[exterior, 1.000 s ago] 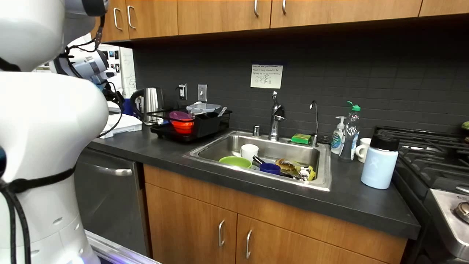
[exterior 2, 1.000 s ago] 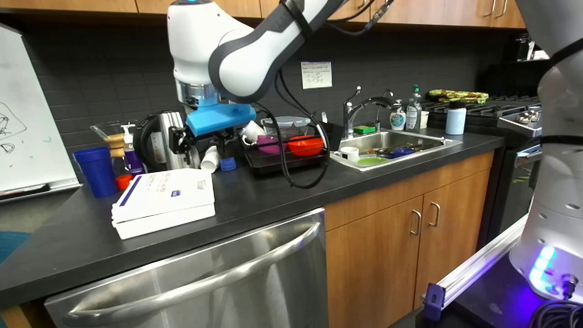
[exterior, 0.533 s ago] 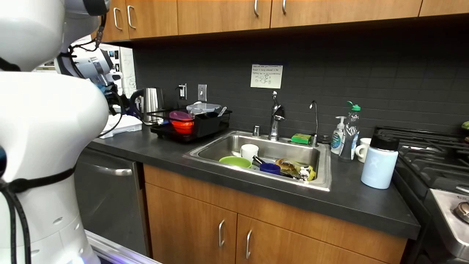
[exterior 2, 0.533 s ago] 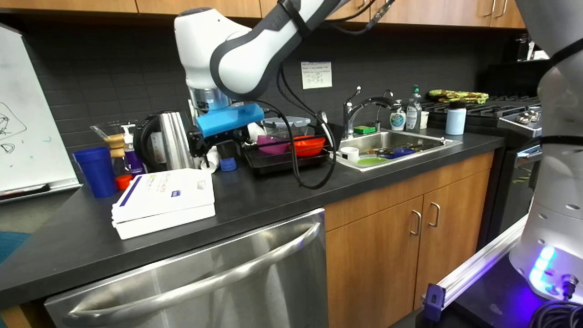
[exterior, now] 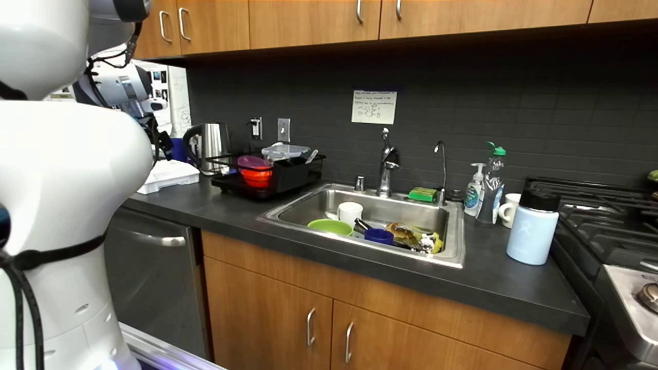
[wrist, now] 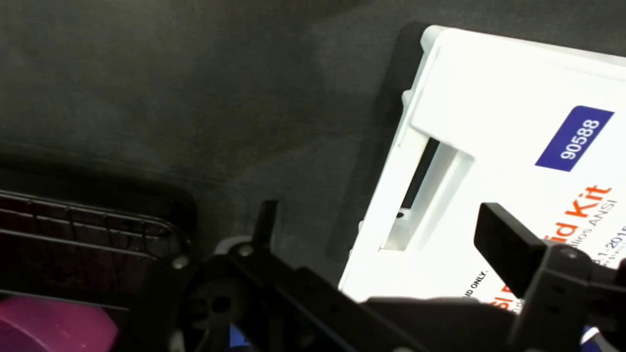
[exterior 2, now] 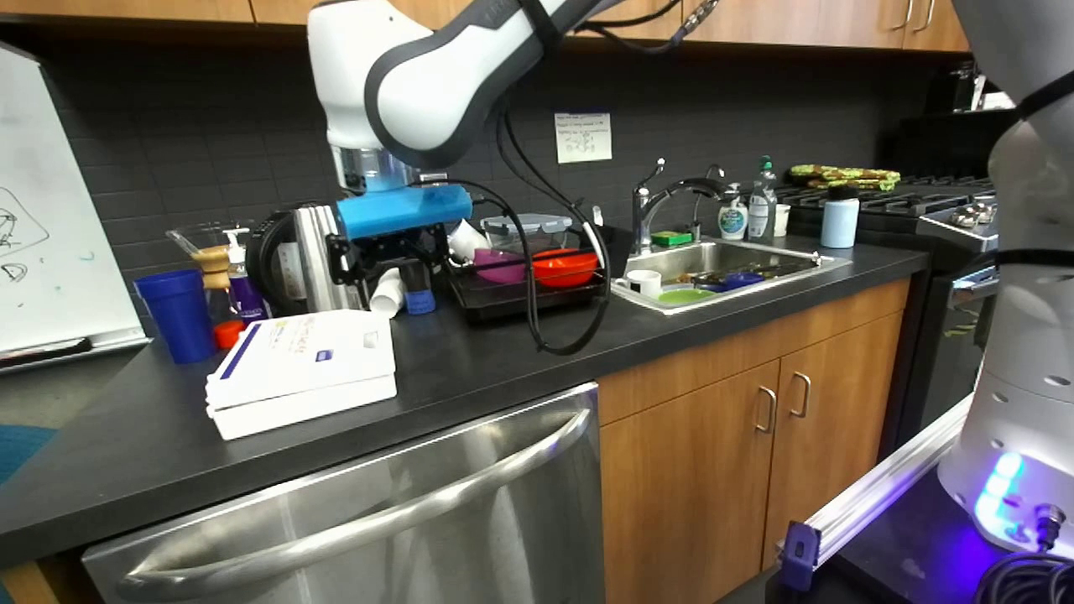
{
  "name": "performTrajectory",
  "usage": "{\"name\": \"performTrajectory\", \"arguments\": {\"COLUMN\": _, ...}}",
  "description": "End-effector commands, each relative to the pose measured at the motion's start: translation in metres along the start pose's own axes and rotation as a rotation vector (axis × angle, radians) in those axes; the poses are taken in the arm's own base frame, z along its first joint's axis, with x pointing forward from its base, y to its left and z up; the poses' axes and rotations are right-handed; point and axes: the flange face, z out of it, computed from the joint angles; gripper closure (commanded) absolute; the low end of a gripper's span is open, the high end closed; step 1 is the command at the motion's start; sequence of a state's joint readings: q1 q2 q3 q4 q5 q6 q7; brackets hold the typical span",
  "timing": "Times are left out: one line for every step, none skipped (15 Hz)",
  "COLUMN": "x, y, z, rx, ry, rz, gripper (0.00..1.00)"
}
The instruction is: Open the white object and put the white item on the counter
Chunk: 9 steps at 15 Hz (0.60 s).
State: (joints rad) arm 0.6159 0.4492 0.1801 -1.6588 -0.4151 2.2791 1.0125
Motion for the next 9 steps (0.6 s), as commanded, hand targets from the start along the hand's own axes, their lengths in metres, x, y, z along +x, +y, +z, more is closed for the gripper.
{"name": "performTrajectory", "arguments": {"x": 0.004, "y": -0.003, "z": 0.001, "rx": 0.049, "ry": -0.019, "rz": 0.045, "gripper": 0.0}}
{"name": "performTrajectory", "arguments": {"x": 0.004, "y": -0.002, "z": 0.004, "rx": 0.062, "ry": -0.021, "rz": 0.054, "gripper": 0.0}}
{"name": "performTrajectory", "arguments": {"x": 0.005, "y": -0.003, "z": 0.006, "rx": 0.075, "ry": -0.022, "rz": 0.06, "gripper": 0.0}}
{"name": "performTrajectory", "arguments": {"x": 0.005, "y": -0.003, "z": 0.009, "rx": 0.089, "ry": -0.025, "rz": 0.067, "gripper": 0.0}}
{"name": "performTrajectory", "arguments": {"x": 0.005, "y": -0.005, "z": 0.012, "rx": 0.099, "ry": -0.022, "rz": 0.07, "gripper": 0.0}}
{"name": "performTrajectory", "arguments": {"x": 0.005, "y": -0.007, "z": 0.016, "rx": 0.109, "ry": -0.019, "rz": 0.071, "gripper": 0.0}}
{"name": "performTrajectory", "arguments": {"x": 0.004, "y": -0.009, "z": 0.019, "rx": 0.115, "ry": -0.017, "rz": 0.07, "gripper": 0.0}}
{"name": "performTrajectory", "arguments": {"x": 0.003, "y": -0.012, "z": 0.024, "rx": 0.117, "ry": -0.013, "rz": 0.066, "gripper": 0.0}}
{"name": "performTrajectory", "arguments": {"x": 0.002, "y": -0.013, "z": 0.028, "rx": 0.12, "ry": -0.012, "rz": 0.065, "gripper": 0.0}}
